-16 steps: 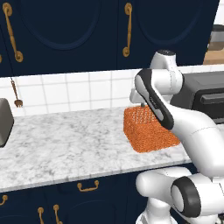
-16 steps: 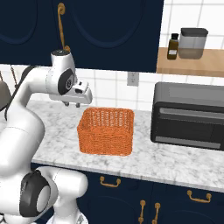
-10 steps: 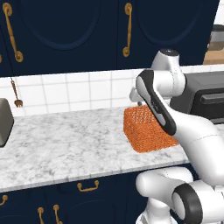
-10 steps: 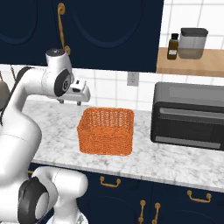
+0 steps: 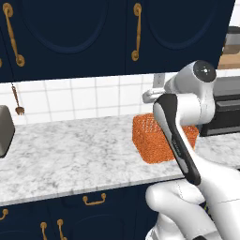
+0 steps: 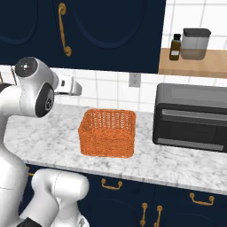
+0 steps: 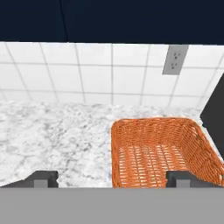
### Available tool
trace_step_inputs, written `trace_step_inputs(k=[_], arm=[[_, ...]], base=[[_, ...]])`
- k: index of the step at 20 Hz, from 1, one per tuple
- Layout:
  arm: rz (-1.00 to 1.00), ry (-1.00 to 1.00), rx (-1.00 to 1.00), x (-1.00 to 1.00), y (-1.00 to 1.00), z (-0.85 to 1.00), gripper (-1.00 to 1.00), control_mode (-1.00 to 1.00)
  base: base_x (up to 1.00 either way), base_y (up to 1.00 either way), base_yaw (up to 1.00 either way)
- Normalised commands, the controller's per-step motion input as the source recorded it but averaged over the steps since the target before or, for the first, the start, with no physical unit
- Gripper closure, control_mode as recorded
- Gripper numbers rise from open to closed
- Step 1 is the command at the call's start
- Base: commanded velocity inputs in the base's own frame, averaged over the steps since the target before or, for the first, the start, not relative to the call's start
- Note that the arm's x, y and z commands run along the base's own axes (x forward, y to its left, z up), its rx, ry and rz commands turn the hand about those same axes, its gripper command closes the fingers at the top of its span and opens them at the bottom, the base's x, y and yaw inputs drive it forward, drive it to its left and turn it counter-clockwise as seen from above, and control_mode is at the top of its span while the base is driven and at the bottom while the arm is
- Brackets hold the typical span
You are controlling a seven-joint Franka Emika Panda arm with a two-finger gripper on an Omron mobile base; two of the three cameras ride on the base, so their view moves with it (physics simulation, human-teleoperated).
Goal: Open the cabinet, pick up the bread from the cabinet and place it in the basket. Then move the basket to the dining counter.
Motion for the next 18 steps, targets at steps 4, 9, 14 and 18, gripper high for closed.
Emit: trace_step_inputs(k=[4, 9, 14, 18], arm=[[0.0, -0.44, 0.01, -0.09, -0.01, 0.37, -1.0, -1.0], [0.0, -0.34, 0.03, 0.0, 0.0, 0.34, -1.0, -1.0], [0.0, -0.27, 0.03, 0.02, 0.0, 0.28, -1.0, -1.0], [0.0, -0.2, 0.0, 0.11, 0.01, 0.4, -1.0, -1.0]], base=[[0.0, 0.0, 0.0], [0.0, 0.0, 0.0], [0.0, 0.0, 0.0], [0.0, 0.0, 0.0]])
